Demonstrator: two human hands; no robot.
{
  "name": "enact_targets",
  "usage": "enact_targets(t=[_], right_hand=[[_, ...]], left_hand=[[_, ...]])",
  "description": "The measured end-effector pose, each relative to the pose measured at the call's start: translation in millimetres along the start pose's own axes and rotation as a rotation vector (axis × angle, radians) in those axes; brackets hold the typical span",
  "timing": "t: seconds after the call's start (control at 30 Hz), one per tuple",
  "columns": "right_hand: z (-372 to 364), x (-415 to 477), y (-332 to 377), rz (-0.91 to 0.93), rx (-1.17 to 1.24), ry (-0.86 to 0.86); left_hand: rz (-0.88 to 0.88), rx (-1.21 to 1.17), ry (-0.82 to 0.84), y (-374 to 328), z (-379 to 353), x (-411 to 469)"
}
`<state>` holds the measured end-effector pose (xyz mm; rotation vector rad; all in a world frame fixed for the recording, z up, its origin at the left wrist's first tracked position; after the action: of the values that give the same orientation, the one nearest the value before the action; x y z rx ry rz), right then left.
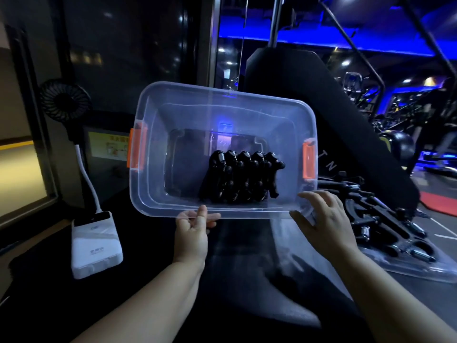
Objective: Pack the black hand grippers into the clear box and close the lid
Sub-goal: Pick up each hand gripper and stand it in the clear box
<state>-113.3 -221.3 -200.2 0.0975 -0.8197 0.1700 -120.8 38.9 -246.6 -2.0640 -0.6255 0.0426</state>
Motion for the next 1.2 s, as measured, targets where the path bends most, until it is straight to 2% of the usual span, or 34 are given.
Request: enact_targets(t=[0.2, 0.37, 0.6, 0.77, 0.9, 1.03, 1.2], right_hand=[[-3.1, -26.4, -34.8, -0.188, -0.06, 0.071], [-6.8, -35.9, -49.3, -0.442, -0.046, 0.153], [-2.3, -37.6, -55.4, -0.517, -0.209, 0.152], [-6.3, -40.2, -60.8, -0.617, -0.226, 0.325], [-7.7, -38.9, -62.6, -0.671, -0.292, 0.391], [-8.1, -36.6, -65.2, -0.724, -0.237, 0.436], [-7.1, -35.2, -71.1, -0.779, -0.196, 0.411]], left_hand=[[-0.004, 0.02, -0.009, 0.0, -1.3, 0.7], [0.002, 0.036, -0.011, 2.5, 0.9, 1.8], [0.005, 0.023, 0.0, 0.1, -0.5, -0.9], [0.001, 0.025, 0.002, 0.8, 0.0, -0.5], [0.001, 0.021, 0.003, 0.9, -0.5, -0.8], [0.009, 0.012, -0.003, 0.9, -0.1, -0.8], [-0.002, 0.023, 0.001, 1.3, 0.0, -0.5]])
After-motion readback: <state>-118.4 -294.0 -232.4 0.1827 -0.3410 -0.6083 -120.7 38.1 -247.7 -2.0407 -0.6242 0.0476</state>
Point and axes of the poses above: each hand's wrist, its own x-axis towards the middle knuckle, its own z-axis out of the back of the hand, y = z × x, the point moved 2 cm from there along x, towards the middle knuckle, and after that the axes turned 14 degrees about -x, right-handed, at the moved point
